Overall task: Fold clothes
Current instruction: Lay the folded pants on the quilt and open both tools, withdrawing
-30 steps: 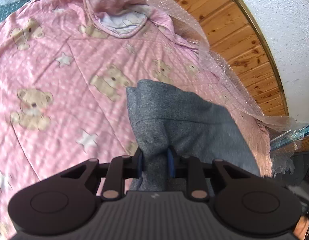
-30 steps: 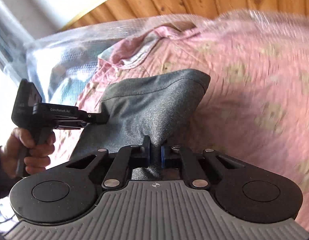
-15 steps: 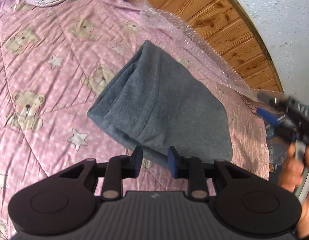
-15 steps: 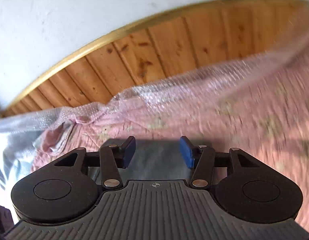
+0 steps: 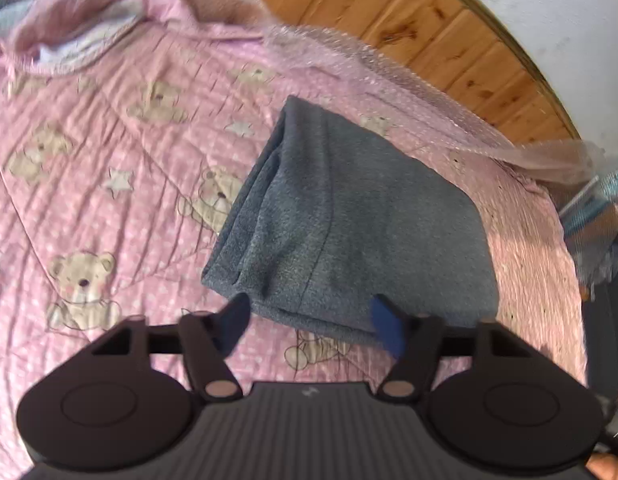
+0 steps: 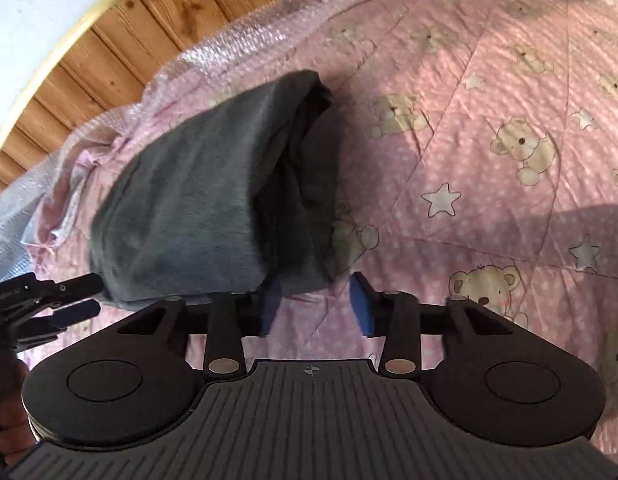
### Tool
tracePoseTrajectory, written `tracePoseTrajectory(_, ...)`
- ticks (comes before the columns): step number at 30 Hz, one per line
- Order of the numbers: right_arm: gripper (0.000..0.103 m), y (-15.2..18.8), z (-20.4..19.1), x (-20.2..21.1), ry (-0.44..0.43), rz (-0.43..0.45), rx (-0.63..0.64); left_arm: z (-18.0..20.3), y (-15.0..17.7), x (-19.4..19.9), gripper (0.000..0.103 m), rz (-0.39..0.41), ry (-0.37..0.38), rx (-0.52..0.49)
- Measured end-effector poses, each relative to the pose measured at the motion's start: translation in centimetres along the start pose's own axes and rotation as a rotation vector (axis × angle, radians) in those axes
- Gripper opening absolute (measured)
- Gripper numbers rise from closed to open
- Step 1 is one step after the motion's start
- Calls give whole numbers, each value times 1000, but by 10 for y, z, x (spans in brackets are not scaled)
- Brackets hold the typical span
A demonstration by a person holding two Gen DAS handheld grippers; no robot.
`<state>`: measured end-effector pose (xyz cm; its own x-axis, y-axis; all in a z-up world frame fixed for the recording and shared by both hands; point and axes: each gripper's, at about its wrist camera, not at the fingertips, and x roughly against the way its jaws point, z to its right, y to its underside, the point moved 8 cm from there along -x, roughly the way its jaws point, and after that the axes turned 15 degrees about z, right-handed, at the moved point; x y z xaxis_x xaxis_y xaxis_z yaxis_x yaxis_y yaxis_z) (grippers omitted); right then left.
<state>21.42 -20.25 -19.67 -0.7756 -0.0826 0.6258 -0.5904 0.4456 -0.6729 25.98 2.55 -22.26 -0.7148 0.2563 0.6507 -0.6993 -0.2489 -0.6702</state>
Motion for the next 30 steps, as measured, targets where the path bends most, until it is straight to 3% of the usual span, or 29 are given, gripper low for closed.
tracePoseTrajectory(1, 79, 1, -1, 8, 32, 1, 32, 9, 1, 13, 99, 11, 14, -54)
tracePoseTrajectory(2, 86, 1, -3, 16, 65, 2, 65, 17, 2, 25, 101, 16, 30, -94)
tracePoseTrajectory(8, 89, 9, -36, 46, 222, 41, 246, 40, 21, 58, 103, -22, 60, -114)
tracePoseTrajectory(17, 91, 15, -68, 69, 194, 56, 276, 55, 40, 62, 103, -54, -24, -240)
tracePoseTrajectory(23, 91, 15, -65, 77, 206, 65, 266, 71, 43, 62, 103, -62, 44, -187)
tracePoseTrajectory(30, 91, 18, -60, 80, 215, 61, 260, 85, 45, 67, 103, -41, 37, -237)
